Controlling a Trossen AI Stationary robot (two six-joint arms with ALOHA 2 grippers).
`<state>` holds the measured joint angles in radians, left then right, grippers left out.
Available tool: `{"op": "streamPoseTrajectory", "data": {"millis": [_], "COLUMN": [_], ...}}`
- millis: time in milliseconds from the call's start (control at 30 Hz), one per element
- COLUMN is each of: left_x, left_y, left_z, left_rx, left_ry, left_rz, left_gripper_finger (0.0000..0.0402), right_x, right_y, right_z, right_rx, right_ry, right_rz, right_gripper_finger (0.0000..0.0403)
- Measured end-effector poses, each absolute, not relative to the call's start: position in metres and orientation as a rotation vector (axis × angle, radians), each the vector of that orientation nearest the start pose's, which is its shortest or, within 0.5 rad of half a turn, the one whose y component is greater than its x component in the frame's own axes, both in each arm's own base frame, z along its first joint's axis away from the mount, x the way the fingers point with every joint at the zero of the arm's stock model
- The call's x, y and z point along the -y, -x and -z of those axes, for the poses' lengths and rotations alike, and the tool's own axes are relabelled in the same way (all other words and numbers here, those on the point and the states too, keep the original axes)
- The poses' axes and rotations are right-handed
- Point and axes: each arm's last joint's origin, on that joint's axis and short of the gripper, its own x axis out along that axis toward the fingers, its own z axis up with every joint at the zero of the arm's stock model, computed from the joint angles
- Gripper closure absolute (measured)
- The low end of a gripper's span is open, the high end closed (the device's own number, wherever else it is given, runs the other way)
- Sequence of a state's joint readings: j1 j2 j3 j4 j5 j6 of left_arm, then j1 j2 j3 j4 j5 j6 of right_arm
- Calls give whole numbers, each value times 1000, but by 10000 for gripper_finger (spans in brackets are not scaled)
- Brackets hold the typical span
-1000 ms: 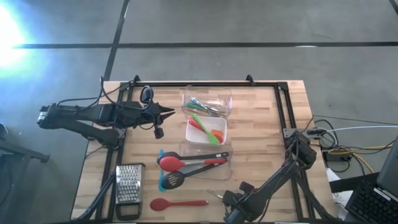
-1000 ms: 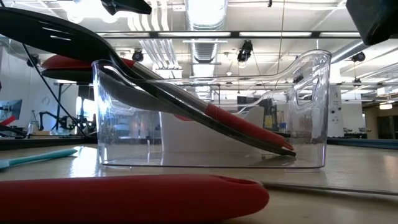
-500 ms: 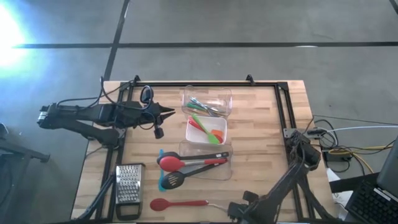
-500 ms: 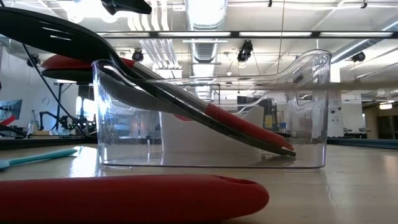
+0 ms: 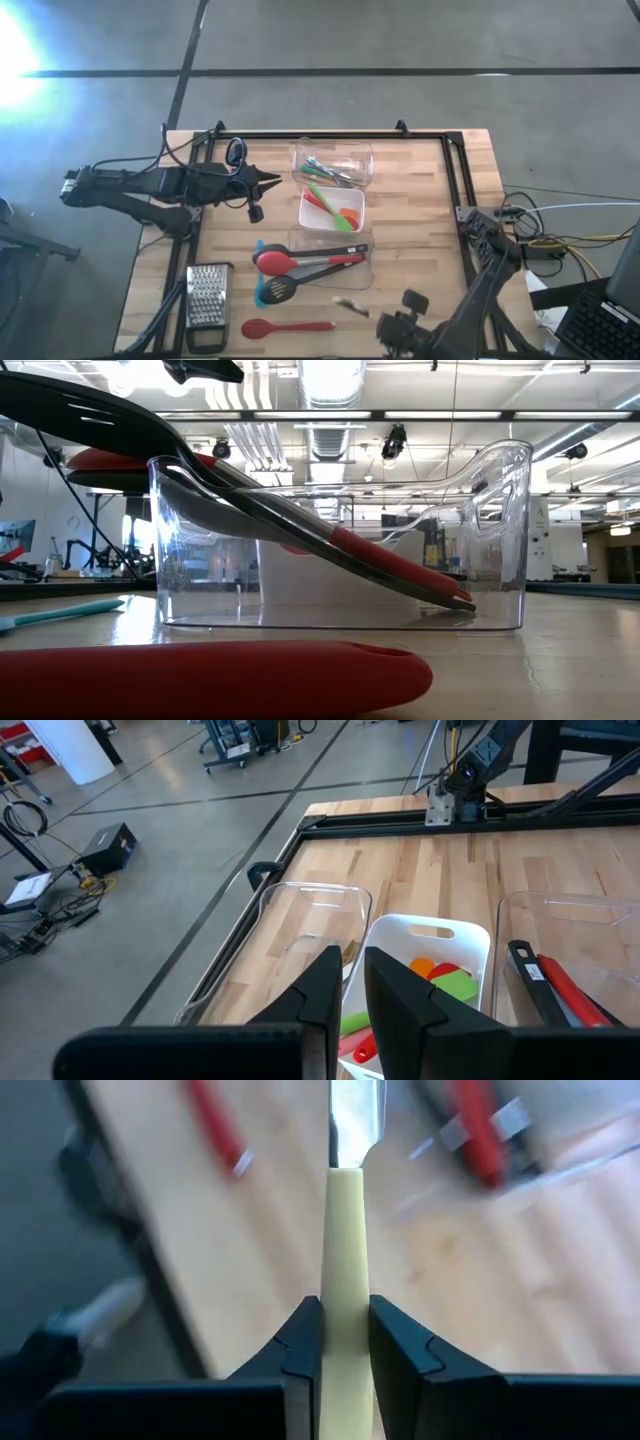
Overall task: Pick & Place Kitchen Items
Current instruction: Put the yellow knife into the top transparent bin
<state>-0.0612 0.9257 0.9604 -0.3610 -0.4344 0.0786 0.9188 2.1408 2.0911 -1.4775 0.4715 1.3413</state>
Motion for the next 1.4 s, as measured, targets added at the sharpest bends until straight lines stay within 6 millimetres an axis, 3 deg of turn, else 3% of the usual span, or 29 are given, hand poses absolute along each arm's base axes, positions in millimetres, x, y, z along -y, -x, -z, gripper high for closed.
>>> {"op": "streamPoseTrajectory", "data": {"millis": [300,500,900,1033,1233,1400], "left_x": [0,0,3,5,6,4], "left_y": [-194,-193,-195,-211,-250,-280], "left_z": [-354,-352,-331,-330,-331,-335], "left_rx": [-322,-332,-486,-410,-213,-127], "left_ry": [-155,-131,234,221,46,-18], "left_rz": [-358,-361,-328,-307,-239,-123], "left_gripper_finger": [351,351,351,351,343,274], "right_x": [-285,-253,-169,-143,-112,-92], "right_y": [-252,-246,-232,-221,-212,-213], "right_z": [-314,-330,-339,-342,-336,-331], "right_rx": [-811,-693,-657,-546,-358,-168], "right_ry": [-216,-118,51,35,-59,-105], "right_rz": [593,614,454,392,264,151], "right_gripper_finger": [357,357,357,357,357,357]}}
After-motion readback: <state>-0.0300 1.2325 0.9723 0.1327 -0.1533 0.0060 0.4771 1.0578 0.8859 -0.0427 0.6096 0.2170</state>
